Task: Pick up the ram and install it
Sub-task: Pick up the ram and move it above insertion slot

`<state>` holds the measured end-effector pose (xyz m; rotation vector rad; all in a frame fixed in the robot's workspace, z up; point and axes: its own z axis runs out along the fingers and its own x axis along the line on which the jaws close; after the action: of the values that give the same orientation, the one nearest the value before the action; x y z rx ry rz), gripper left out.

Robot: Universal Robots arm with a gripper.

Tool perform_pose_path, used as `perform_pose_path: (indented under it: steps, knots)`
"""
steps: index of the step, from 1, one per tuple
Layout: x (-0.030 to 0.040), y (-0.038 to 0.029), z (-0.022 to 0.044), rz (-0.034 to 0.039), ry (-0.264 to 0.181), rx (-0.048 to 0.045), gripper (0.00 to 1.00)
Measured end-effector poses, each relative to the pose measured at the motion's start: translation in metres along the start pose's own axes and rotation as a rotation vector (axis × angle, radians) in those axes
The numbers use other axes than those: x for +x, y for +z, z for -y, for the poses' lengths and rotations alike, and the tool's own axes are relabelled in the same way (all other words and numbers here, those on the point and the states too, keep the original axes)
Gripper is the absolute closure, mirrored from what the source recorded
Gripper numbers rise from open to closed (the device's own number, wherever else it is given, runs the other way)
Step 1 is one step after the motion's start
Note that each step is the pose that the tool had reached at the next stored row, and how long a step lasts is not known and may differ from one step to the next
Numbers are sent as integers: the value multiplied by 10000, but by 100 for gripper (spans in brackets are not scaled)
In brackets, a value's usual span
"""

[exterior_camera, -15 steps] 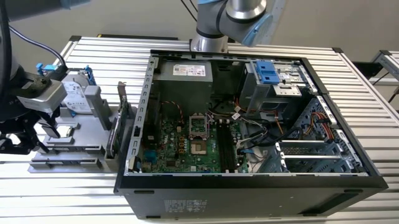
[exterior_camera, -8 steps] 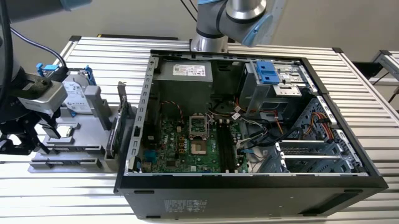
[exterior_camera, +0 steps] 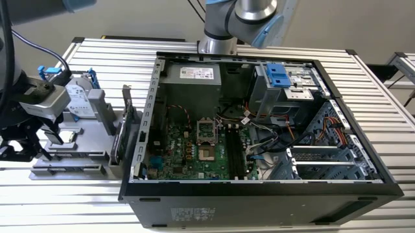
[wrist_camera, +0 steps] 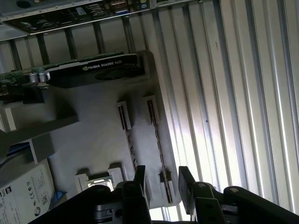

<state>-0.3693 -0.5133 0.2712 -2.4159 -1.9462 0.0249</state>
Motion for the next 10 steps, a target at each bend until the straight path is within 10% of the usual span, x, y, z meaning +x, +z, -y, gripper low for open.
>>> perform_pose_path:
  steps: [10]
  knots:
    - [-1,52,-2,1,0,1,0]
